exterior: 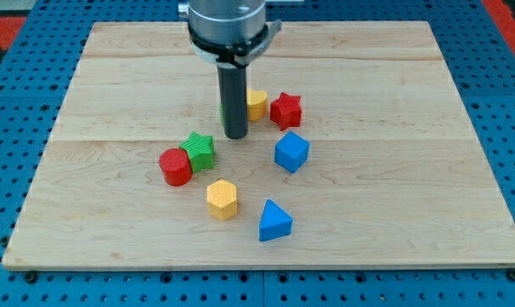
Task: Place the yellow heart at the right side of the green star
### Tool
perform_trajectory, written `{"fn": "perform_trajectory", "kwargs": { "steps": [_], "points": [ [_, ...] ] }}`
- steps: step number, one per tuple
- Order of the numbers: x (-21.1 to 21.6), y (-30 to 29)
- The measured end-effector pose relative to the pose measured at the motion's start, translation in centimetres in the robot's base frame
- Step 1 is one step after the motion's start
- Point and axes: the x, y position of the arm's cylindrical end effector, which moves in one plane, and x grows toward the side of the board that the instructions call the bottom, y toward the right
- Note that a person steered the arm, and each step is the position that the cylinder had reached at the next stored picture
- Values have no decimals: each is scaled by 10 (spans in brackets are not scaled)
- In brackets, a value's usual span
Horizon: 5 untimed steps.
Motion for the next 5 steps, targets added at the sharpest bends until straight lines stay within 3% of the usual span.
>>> {"fn": "perform_trajectory", "kwargs": {
  "steps": [2, 5],
  "points": [
    [-40, -18],
    [-84, 38]
  ]
}}
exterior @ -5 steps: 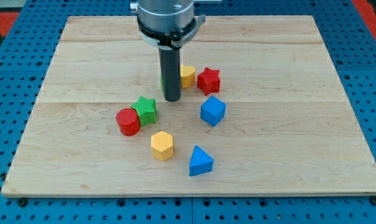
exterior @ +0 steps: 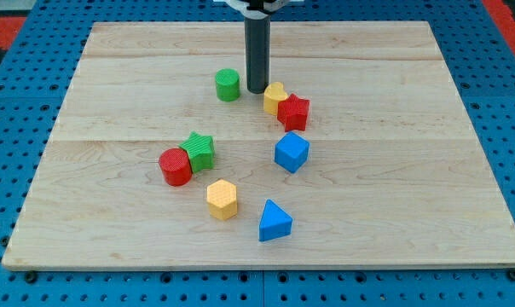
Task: Place the yellow heart at the right side of the green star
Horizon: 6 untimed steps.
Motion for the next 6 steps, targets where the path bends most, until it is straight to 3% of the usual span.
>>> {"fn": "perform_trajectory", "kwargs": {
  "steps": [3, 4, 6],
  "points": [
    [14, 39],
    [45, 49],
    [60, 89]
  ]
}}
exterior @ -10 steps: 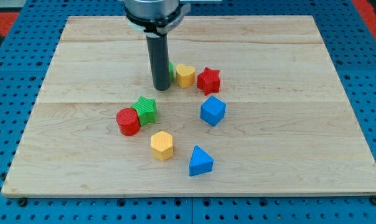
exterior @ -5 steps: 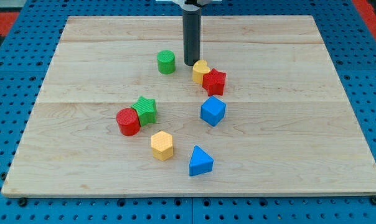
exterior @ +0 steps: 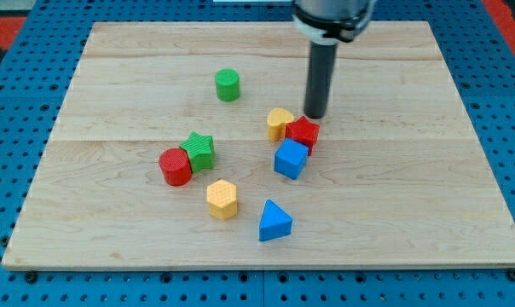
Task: Place the yellow heart at the right side of the green star
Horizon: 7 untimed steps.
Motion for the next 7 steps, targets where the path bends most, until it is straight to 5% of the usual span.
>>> {"fn": "perform_trajectory", "kwargs": {
  "steps": [2, 3, 4, 5, 7],
  "points": [
    [11, -103],
    [20, -102],
    [-3, -76],
    [-6, 24],
    [66, 58]
  ]
}}
